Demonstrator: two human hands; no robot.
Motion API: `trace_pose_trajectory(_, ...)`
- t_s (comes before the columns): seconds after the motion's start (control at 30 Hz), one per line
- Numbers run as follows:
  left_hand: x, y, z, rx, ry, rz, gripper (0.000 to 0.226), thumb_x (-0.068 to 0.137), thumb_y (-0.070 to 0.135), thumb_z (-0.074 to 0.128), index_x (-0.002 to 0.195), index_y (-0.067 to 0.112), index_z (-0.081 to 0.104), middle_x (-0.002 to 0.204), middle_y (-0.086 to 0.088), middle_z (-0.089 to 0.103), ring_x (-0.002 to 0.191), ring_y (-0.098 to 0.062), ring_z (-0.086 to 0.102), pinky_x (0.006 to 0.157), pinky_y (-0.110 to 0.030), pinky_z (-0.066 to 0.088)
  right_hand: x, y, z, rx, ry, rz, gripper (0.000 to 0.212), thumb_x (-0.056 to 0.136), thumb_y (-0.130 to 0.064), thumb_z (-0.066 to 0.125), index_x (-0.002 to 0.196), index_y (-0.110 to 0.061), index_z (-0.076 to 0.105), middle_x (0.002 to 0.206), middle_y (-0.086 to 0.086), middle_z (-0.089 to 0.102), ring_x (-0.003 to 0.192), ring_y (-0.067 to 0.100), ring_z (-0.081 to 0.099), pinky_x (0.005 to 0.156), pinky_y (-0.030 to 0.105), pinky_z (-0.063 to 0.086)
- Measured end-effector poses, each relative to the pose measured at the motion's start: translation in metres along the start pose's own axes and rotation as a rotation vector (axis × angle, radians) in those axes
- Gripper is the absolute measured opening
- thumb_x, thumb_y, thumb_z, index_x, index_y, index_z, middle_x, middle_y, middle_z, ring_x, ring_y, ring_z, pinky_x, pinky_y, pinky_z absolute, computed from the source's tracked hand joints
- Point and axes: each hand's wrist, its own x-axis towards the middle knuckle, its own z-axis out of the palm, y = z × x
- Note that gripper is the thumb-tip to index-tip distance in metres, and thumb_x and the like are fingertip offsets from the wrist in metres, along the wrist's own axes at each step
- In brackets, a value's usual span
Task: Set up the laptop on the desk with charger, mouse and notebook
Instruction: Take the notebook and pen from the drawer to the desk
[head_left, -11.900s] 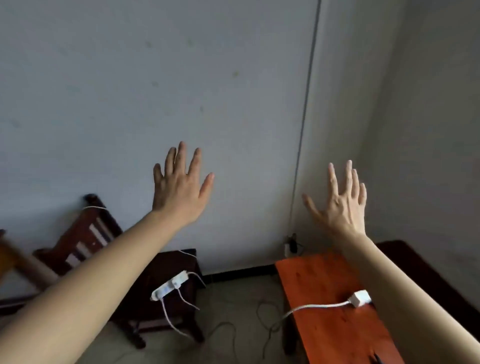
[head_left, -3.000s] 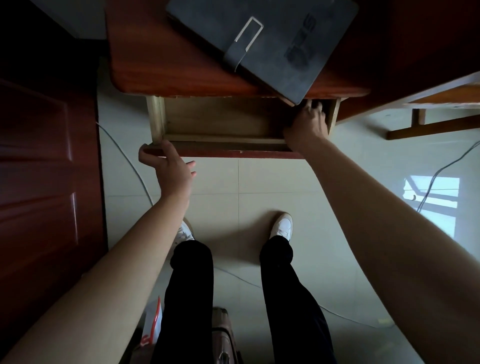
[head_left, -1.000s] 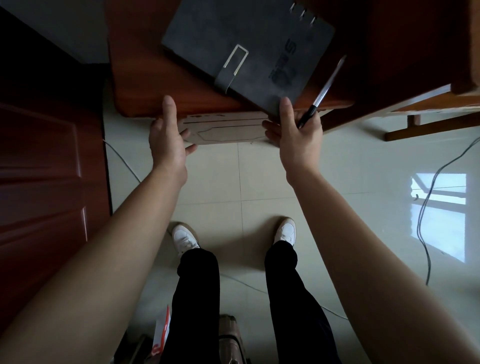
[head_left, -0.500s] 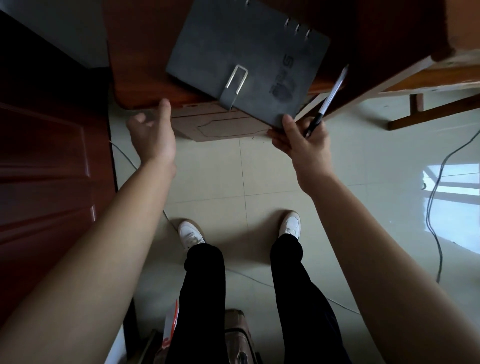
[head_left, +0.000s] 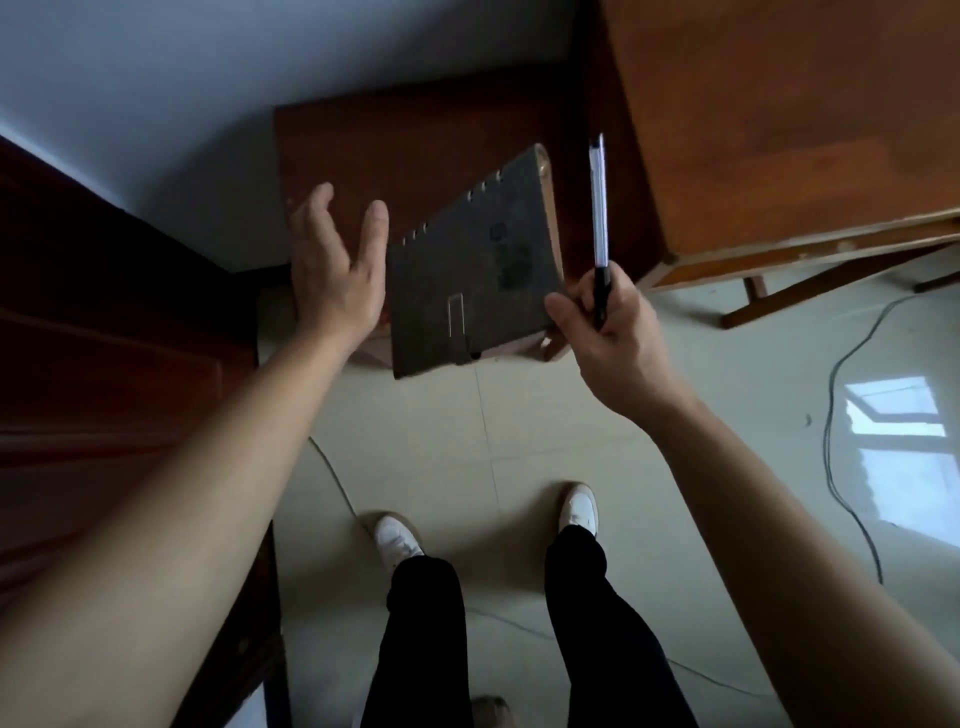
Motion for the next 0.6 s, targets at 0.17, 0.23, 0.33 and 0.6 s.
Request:
trace_pose_trajectory(0.17, 0.013, 0.039, -0.065, -0.086, -0.28, 0.038, 0.063, 0.091, 0.074, 0.031, 0.111, 0.028, 0.068, 0.116, -0.004, 0.07, 0.116, -0.024, 0.06, 0.102, -0.045, 0.046, 0.003, -0.087, -0.032, -0.019, -0.121, -0.107, 0.032, 0.096, -0.014, 0.065, 0.077, -0.021, 0.041, 0.068, -0.008, 0.058, 0.067, 0.012, 0.065, 0.06, 0.029, 0.052)
trace_pose_trajectory(0.23, 0.009, 0.056, -0.09, -0.261, -0.412, -0.072, 0.056, 0.082, 0.081, 0.042, 0.102, 0.04, 0.074, 0.109, 0.01, 0.073, 0.112, -0.013, 0.065, 0.101, -0.037, 0.047, 0.0, -0.117, -0.04, 0.048, -0.164, -0.102, 0.029, 0.097, -0.01, 0.063, 0.079, -0.015, 0.041, 0.066, -0.012, 0.054, 0.062, 0.004, 0.057, 0.061, 0.018, 0.046)
trace_pose_trajectory(0.33, -0.002, 0.07, -0.115, -0.322, -0.407, -0.143, 0.061, 0.07, 0.079, 0.06, 0.093, 0.025, 0.076, 0.097, 0.003, 0.076, 0.097, -0.019, 0.071, 0.088, -0.035, 0.054, -0.006, -0.152, -0.048, 0.228, -0.161, -0.004, 0.029, 0.099, -0.019, 0.062, 0.08, -0.013, 0.04, 0.07, 0.008, 0.044, 0.067, 0.024, 0.048, 0.068, 0.033, 0.044)
trace_pose_trajectory(0.6, -0.057, 0.105, -0.132, -0.54, -0.254, -0.357, 0.062, 0.08, 0.071, 0.061, 0.079, 0.01, 0.073, 0.086, -0.007, 0.074, 0.087, -0.026, 0.069, 0.079, -0.042, 0.055, -0.059, -0.185, -0.06, 0.426, 0.271, 0.41, 0.07, 0.096, -0.071, 0.034, 0.085, -0.009, 0.065, 0.087, 0.011, 0.077, 0.082, 0.028, 0.074, 0.073, 0.037, 0.056)
